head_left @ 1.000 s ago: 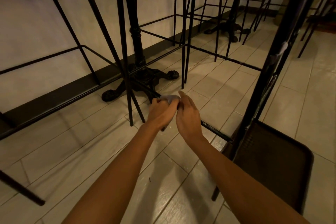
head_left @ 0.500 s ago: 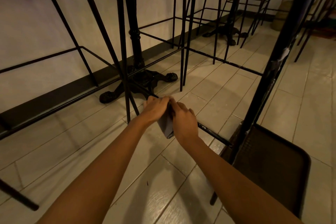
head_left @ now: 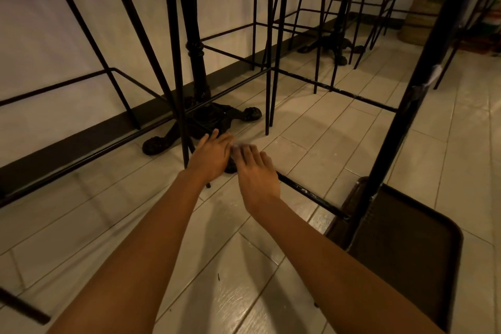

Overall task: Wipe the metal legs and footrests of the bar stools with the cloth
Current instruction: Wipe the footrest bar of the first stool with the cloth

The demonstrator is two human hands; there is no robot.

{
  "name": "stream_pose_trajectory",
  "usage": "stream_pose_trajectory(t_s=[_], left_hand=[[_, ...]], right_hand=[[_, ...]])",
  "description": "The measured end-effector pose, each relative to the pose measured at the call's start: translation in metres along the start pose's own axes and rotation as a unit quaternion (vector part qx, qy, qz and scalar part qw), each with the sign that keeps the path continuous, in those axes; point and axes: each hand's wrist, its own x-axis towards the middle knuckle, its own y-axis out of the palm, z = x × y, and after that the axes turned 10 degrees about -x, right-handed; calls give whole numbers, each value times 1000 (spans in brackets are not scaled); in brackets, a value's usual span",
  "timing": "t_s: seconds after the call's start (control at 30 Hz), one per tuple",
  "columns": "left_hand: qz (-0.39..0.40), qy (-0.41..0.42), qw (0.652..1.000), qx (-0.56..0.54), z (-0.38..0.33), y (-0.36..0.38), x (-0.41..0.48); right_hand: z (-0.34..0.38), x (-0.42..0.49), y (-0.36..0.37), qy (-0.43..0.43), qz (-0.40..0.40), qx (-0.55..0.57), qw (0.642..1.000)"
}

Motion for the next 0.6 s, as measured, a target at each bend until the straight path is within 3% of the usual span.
stream_pose_trajectory(t_s=[0.17,0.37,0.6], left_hand=[[-23,31,999,-6,-1,5,-1],[-80,78,990,-85,-6,9,-5],[-78,46,990,-104,-13,24,-10]], right_hand=[[-3,3,4,-7,-4,-42,999],[-20,-15,7,25,-34,-57,997],[-23,-18,14,55,-62,-92,992]])
